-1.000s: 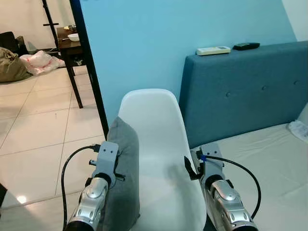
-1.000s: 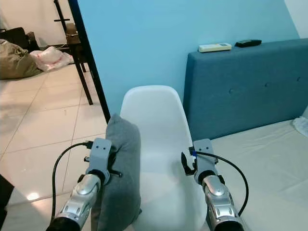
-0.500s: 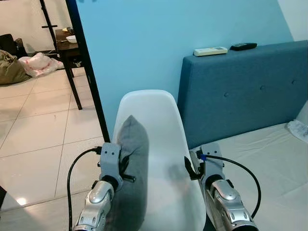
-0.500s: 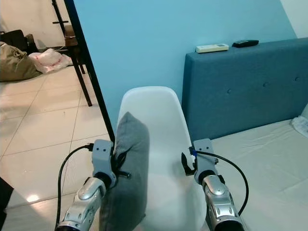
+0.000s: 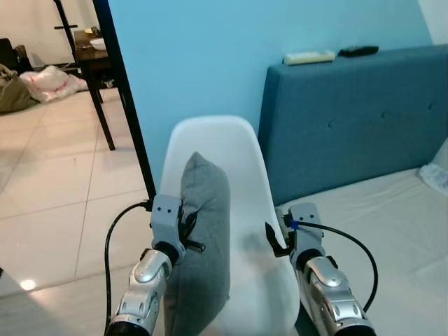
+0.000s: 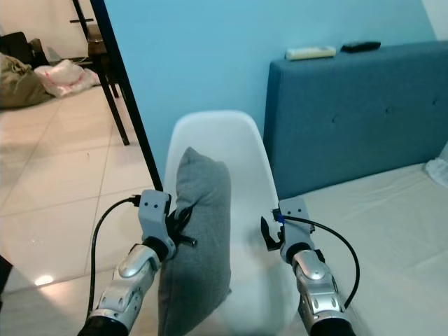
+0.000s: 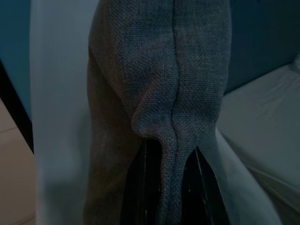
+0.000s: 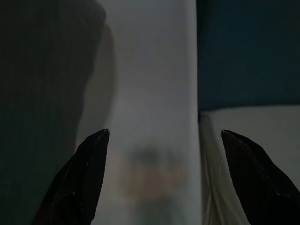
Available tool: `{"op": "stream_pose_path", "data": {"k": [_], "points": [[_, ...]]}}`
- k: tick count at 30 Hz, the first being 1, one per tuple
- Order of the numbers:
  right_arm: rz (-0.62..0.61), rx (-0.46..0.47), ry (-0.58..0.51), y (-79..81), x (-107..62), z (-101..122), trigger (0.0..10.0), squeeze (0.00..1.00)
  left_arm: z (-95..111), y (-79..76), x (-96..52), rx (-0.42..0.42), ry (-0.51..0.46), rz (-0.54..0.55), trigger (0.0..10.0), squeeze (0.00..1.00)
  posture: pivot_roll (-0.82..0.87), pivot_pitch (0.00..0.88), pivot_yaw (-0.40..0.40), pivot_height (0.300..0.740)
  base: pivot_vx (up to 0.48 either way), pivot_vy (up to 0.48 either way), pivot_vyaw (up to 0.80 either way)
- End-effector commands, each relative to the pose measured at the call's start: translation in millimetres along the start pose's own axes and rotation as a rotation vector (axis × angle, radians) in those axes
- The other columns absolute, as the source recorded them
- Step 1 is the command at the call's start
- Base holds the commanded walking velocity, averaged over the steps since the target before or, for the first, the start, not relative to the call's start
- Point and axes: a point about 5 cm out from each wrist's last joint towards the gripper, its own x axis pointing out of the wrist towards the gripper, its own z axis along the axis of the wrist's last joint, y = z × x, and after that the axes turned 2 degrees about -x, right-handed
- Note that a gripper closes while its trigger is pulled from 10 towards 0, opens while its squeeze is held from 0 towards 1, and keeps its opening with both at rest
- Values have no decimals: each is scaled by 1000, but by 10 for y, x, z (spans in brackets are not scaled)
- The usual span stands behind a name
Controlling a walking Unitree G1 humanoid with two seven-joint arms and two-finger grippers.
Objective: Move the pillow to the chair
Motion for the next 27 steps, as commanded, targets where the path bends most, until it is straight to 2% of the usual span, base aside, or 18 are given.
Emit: {"op": "stream_pose_path", "data": {"k": [1,15,22,24,25,26,27], "points": [[6,10,9,21,-12,-15,10000,0,54,10,13,-2,-25,-10,10000,0,-154,42,21,590,0,0,0],[7,18,-8,33,-36,-5,10000,0,90,-84,47,-22,-38,-65,10000,0,-156,47,25,585,0,0,0],[8,22,-12,38,-47,-4,10000,0,121,-121,137,-20,-42,-77,10000,0,-161,47,31,585,0,0,0],[4,22,-13,41,-53,-3,10000,0,112,-101,197,40,-22,-45,10000,0,-168,49,34,585,0,0,0],[4,22,-13,41,-53,-3,10000,0,112,-101,197,40,-22,-45,10000,0,-168,49,34,585,0,0,0],[3,22,-13,41,-56,-3,10000,0,114,-92,229,93,-13,-31,10000,0,-168,49,34,585,0,0,0],[0,22,-12,42,-69,-11,10000,0,176,-73,320,300,-14,12,10000,0,-177,51,38,585,0,0,0]]}}
